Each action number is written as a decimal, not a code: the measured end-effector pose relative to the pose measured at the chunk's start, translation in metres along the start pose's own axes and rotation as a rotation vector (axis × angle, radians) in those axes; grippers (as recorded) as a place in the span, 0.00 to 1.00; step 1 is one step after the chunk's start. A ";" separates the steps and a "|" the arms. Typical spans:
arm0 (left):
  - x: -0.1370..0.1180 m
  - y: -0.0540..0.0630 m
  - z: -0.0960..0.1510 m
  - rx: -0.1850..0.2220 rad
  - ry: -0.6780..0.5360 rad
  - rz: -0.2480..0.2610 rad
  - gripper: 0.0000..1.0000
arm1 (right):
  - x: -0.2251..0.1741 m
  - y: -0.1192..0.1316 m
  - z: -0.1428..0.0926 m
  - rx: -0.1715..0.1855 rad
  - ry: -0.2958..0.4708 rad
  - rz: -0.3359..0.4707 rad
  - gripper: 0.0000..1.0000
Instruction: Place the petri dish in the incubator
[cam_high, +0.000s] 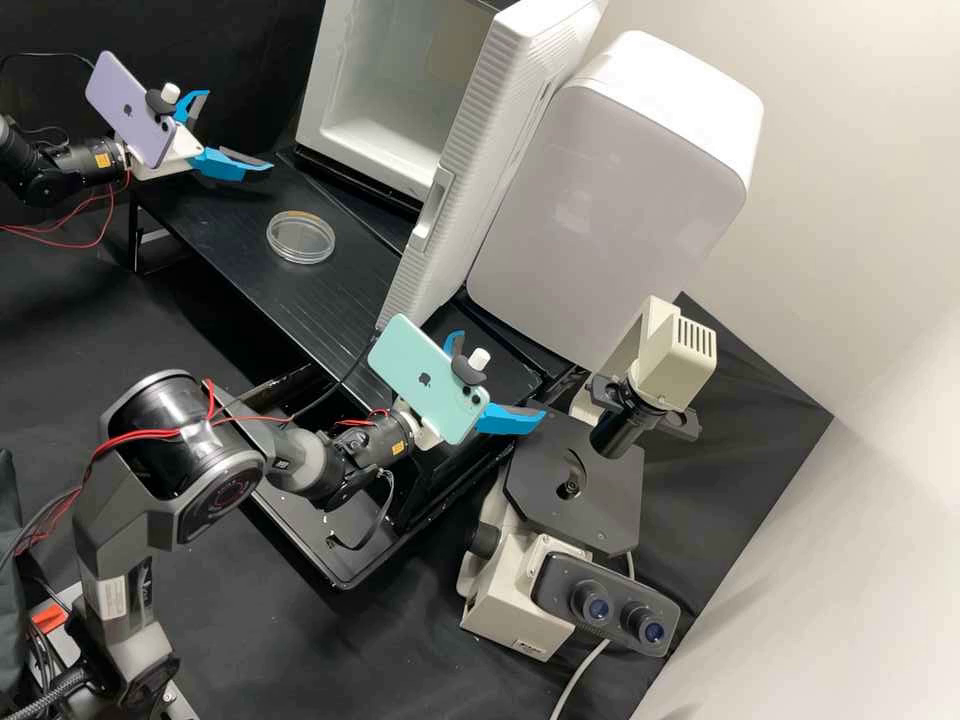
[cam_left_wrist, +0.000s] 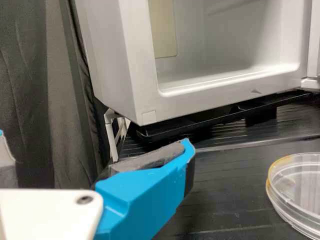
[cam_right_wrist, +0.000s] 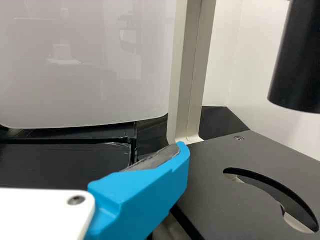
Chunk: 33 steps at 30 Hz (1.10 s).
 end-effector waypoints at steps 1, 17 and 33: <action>0.000 0.000 0.000 0.000 0.000 0.000 1.00 | 0.000 0.000 0.000 0.000 0.000 0.000 1.00; -0.007 0.000 0.005 -0.053 -0.058 -0.009 1.00 | 0.000 0.000 0.000 0.000 0.000 0.000 1.00; -0.055 0.010 0.021 -0.061 -0.212 0.046 1.00 | 0.000 0.000 0.000 0.000 0.000 0.000 1.00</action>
